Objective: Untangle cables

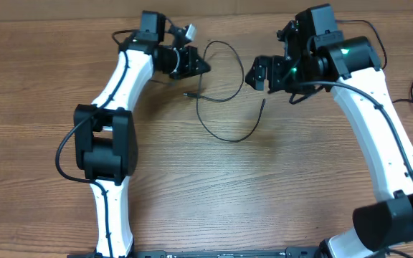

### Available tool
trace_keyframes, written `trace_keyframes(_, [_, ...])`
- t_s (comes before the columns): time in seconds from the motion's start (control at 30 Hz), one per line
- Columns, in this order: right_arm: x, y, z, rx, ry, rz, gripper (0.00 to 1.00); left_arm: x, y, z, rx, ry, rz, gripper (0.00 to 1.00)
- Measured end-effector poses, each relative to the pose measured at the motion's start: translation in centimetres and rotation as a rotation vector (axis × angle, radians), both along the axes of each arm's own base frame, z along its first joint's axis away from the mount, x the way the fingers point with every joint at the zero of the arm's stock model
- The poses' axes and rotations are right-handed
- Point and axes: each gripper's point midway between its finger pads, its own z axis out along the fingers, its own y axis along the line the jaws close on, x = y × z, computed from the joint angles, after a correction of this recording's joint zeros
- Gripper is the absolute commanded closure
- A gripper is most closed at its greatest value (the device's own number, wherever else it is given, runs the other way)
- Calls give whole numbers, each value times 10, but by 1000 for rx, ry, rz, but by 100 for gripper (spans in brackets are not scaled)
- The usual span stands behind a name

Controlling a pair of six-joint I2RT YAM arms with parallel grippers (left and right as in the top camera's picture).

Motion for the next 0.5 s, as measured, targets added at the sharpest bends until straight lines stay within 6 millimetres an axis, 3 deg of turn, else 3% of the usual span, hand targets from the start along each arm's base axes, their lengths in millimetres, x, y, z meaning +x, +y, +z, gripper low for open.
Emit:
trace_keyframes(0.13, [-18,-2,8,-24,2,48,0,5,-23,15,-73,-17,0,96])
trace_keyframes(0.23, [-25,7,9,-41,-11,110,0,7,-36,31,-147,-13,-4,96])
trace_keyframes(0.5, [-34,38,9,-89,-74,256,0,17,-41,84,-298,41,17,96])
